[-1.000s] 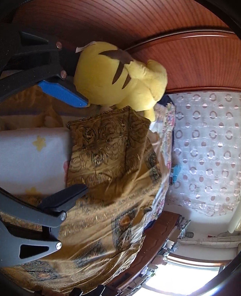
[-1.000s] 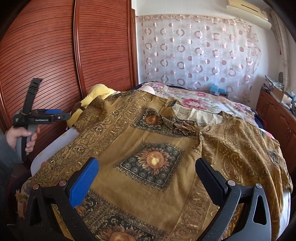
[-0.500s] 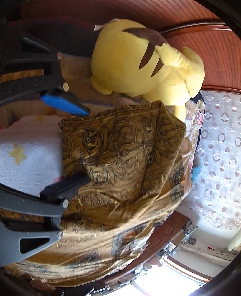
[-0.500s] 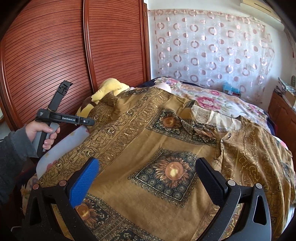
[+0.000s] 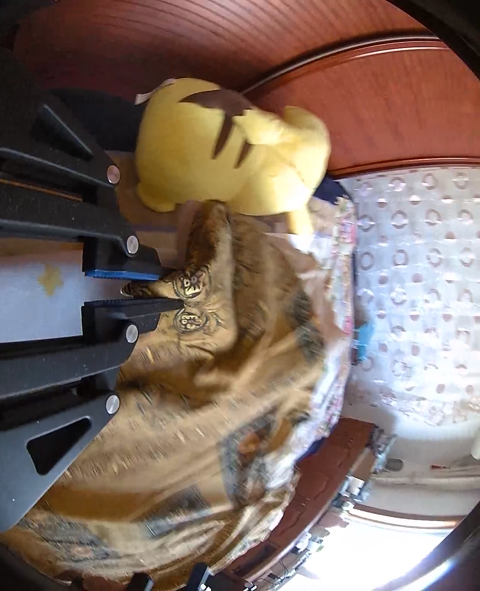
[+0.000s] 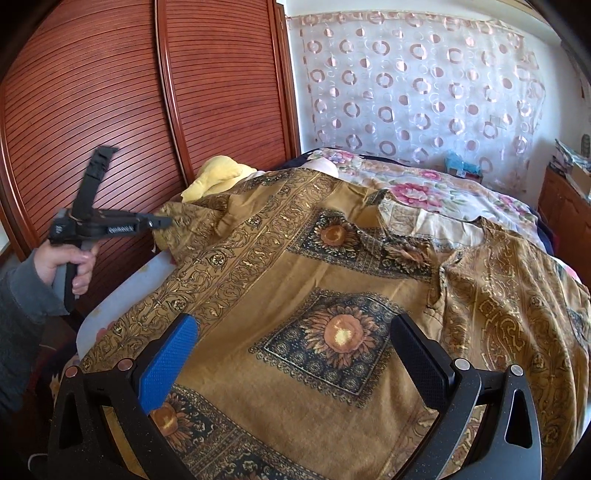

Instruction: Fold small clothes

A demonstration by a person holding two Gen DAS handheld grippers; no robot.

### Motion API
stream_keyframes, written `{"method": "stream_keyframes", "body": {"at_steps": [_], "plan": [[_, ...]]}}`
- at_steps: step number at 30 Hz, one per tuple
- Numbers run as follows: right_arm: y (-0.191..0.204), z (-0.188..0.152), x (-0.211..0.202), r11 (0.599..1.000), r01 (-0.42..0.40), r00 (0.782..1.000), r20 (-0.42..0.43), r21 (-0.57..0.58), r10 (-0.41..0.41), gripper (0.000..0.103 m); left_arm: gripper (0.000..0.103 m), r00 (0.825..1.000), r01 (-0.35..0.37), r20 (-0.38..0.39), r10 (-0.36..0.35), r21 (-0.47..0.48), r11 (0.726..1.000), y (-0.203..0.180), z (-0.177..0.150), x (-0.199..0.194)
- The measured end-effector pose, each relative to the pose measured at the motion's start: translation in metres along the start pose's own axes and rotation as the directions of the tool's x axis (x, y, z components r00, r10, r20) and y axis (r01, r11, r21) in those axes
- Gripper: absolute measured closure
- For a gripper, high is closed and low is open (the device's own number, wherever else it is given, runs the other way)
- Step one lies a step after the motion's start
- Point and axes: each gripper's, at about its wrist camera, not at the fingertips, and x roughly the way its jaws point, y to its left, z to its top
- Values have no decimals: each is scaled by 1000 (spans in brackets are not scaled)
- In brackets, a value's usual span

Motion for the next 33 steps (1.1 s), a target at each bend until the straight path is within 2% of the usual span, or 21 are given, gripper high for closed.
{"method": "stream_keyframes", "body": {"at_steps": [5, 11, 13, 15, 16, 18, 26, 28, 29, 30, 33], "plan": [[-15, -3, -15, 999, 35, 999, 27, 27, -36, 0, 95, 995, 78, 66, -81, 43, 996, -34, 26, -14], [-38, -10, -32, 993, 81, 995, 47, 81, -85, 0, 94, 983, 160, 62, -171, 146, 976, -92, 41, -18], [-41, -14, -36, 991, 94, 994, 48, 95, -99, 0, 88, 982, 174, 47, -184, 172, 970, -106, 35, -20], [-42, -17, -37, 989, 102, 993, 46, 105, -107, 0, 74, 979, 190, 39, -201, 187, 964, -116, 28, -23], [-43, -19, -38, 989, 104, 993, 44, 109, -109, 0, 72, 977, 196, 41, -207, 191, 962, -119, 23, -28], [-42, -21, -37, 988, 107, 993, 40, 113, -112, 0, 63, 976, 194, 55, -209, 196, 961, -120, 14, -38], [-32, -12, -32, 991, 90, 995, 33, 100, -94, 0, 62, 984, 129, 103, -146, 157, 979, -101, -14, -59], [-37, -9, -32, 993, 83, 996, 30, 86, -85, 0, 47, 983, 118, 126, -133, 122, 985, -91, -21, -66], [-36, -6, -30, 994, 81, 996, 29, 77, -83, 0, 32, 982, 113, 139, -127, 110, 987, -87, -23, -68], [-33, -4, -28, 995, 77, 996, 29, 66, -80, 0, 22, 980, 107, 158, -121, 96, 990, -82, -26, -72], [-30, 7, -20, 998, 61, 998, 33, 32, -62, 1, 22, 978, 79, 190, -91, 70, 994, -68, -28, -81]]}}
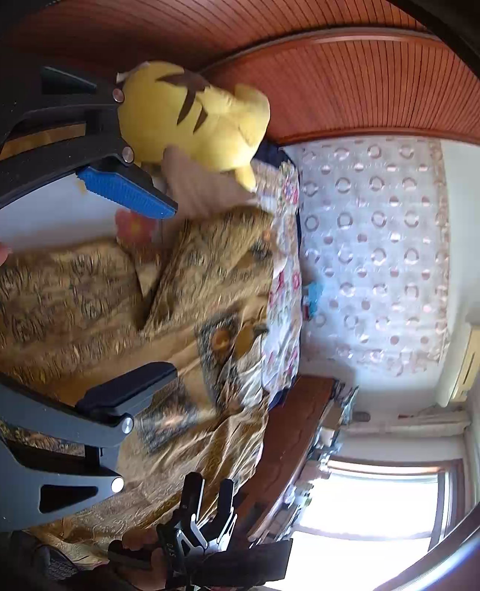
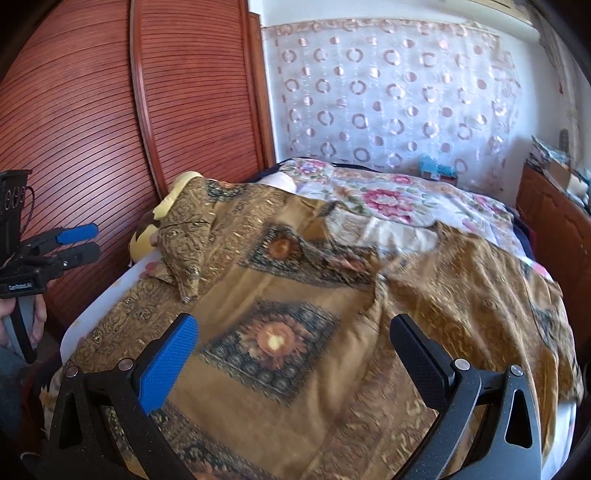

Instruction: Fold small clothes

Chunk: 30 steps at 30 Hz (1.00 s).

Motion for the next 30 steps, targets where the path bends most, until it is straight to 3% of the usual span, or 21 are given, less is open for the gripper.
{"method": "stream_keyframes", "body": {"at_steps": [5, 13, 19, 24, 27, 28, 30], "plan": [[17, 23, 27, 996, -65, 998, -18, -69, 63, 2, 22, 998, -47, 27, 48, -30, 998, 15, 1, -7], [56, 58, 93, 965, -176, 984, -75, -195, 164, 18, 22, 997, -76, 24, 79, -103, 992, 46, -6, 3], [88, 76, 155, 937, -271, 958, -155, -220, 241, 25, 22, 995, -104, -11, 104, -164, 981, 76, -23, 15], [110, 90, 195, 915, -307, 946, -185, -261, 265, 25, 22, 991, -129, -53, 121, -194, 973, 91, -36, 24], [121, 95, 217, 906, -288, 951, -205, -309, 232, 26, 22, 990, -133, -67, 121, -201, 970, 94, -39, 27], [122, 95, 221, 904, -272, 955, -212, -331, 209, 30, 22, 990, -135, -68, 124, -199, 971, 94, -39, 27], [119, 95, 228, 902, -235, 963, -209, -362, 167, 61, 22, 990, -135, -66, 124, -192, 972, 93, -38, 26]]}}
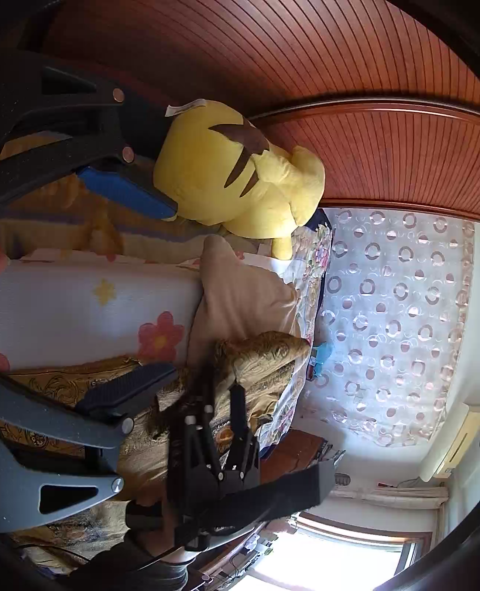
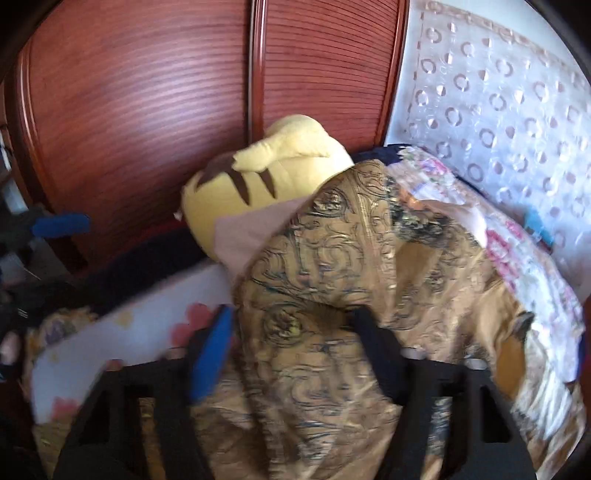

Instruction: Fold small clothes

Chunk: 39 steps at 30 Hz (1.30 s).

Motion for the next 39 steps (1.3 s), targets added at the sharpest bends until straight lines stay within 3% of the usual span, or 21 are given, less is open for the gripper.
{"method": "stream_keyframes", "body": {"at_steps": [3, 6, 11, 14, 17, 20, 27, 32, 37, 39], "plan": [[-19, 0, 0, 999, -31, 999, 13, 37, 31, 89, 22, 1000, 12, 4, -12, 11, 1000, -5, 5, 3], [-42, -4, -17, 995, -36, 997, 70, 98, 29, 92, 22, 999, 30, 9, -31, 22, 999, -11, 12, 6], [-87, -19, -40, 976, 13, 993, 115, 219, -39, 92, 22, 998, 62, 3, -63, 50, 997, -30, 23, 21], [-107, -33, -43, 962, 65, 991, 94, 266, -93, 74, 22, 997, 76, -14, -75, 70, 995, -41, 32, 34], [-119, -45, -46, 954, 81, 991, 83, 288, -109, 72, 22, 997, 72, -34, -69, 104, 992, -54, 43, 52], [-128, -62, -55, 948, 111, 988, 66, 298, -137, 58, 22, 995, 88, -54, -81, 124, 988, -62, 55, 69], [-151, -103, -64, 922, 185, 983, -51, 340, -179, 54, 23, 984, 159, -109, -142, 166, 973, -74, 85, 113], [-164, -116, -53, 906, 239, 970, -122, 348, -209, 54, 43, 970, 192, -173, -168, 132, 972, -75, 101, 149], [-166, -112, -50, 908, 232, 972, -109, 348, -207, 54, 53, 964, 195, -207, -167, 120, 973, -79, 117, 177], [-165, -113, -52, 908, 235, 972, -108, 346, -210, 54, 65, 960, 204, -217, -176, 112, 973, -79, 123, 183]]}}
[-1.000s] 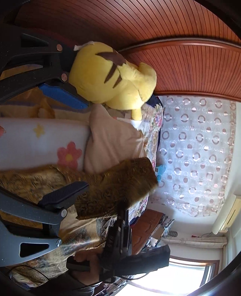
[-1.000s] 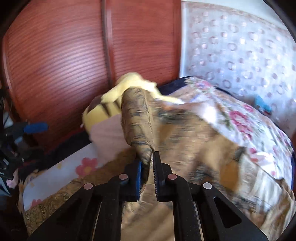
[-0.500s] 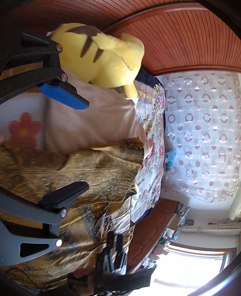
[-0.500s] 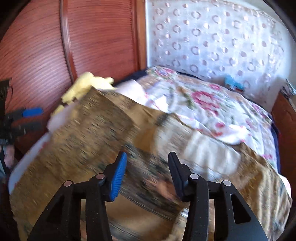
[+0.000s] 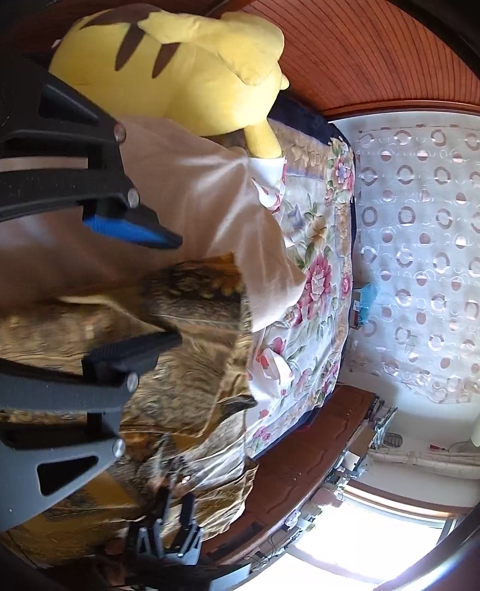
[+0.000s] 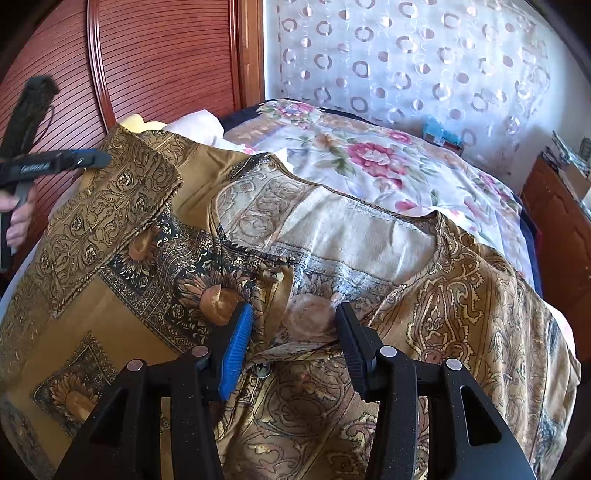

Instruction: Fold small clothes

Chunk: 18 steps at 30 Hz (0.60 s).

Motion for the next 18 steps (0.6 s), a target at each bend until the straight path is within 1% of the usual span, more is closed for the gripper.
{"method": "stream_keyframes", "body": {"at_steps": [1, 2, 3, 4, 5, 7, 10, 13, 16, 18], "plan": [[0, -1, 0, 1000, -3, 1000, 0, 3, 3, 54, 70, 1000, 15, -6, -15, 0, 1000, 1, 3, 2], [-2, -2, 2, 1000, -7, 1000, 1, 7, 7, 54, 80, 999, 35, -11, -35, 3, 999, 1, 6, 3], [-11, -7, -2, 1000, -10, 1000, 4, 9, 10, 54, 86, 999, 52, -13, -52, 12, 999, -1, 8, 3], [-14, -8, -4, 1000, -10, 1000, 4, 9, 10, 54, 88, 998, 56, -14, -56, 23, 998, -2, 10, 2], [-14, -8, -5, 1000, -7, 1000, 4, 7, 7, 54, 94, 999, 54, -12, -53, 34, 998, -4, 14, -1], [-16, -9, -4, 1000, -6, 1000, 4, 5, 6, 54, 98, 999, 33, 23, -35, 45, 998, -6, 20, -12], [-18, -10, -5, 1000, -12, 1000, 3, 10, 12, 54, 101, 998, -24, 58, 21, 51, 998, -2, 34, -21], [-19, -10, -7, 1000, -14, 1000, 2, 11, 14, 54, 101, 998, -39, 49, 37, 47, 998, 2, 40, -16], [-19, -10, -8, 1000, -13, 1000, 1, 10, 13, 54, 101, 994, -97, 51, 94, 46, 994, 3, 43, -14], [-19, -11, -10, 1000, -11, 1000, 0, 9, 11, 54, 98, 993, -103, 55, 101, 42, 994, 1, 43, -15]]}}
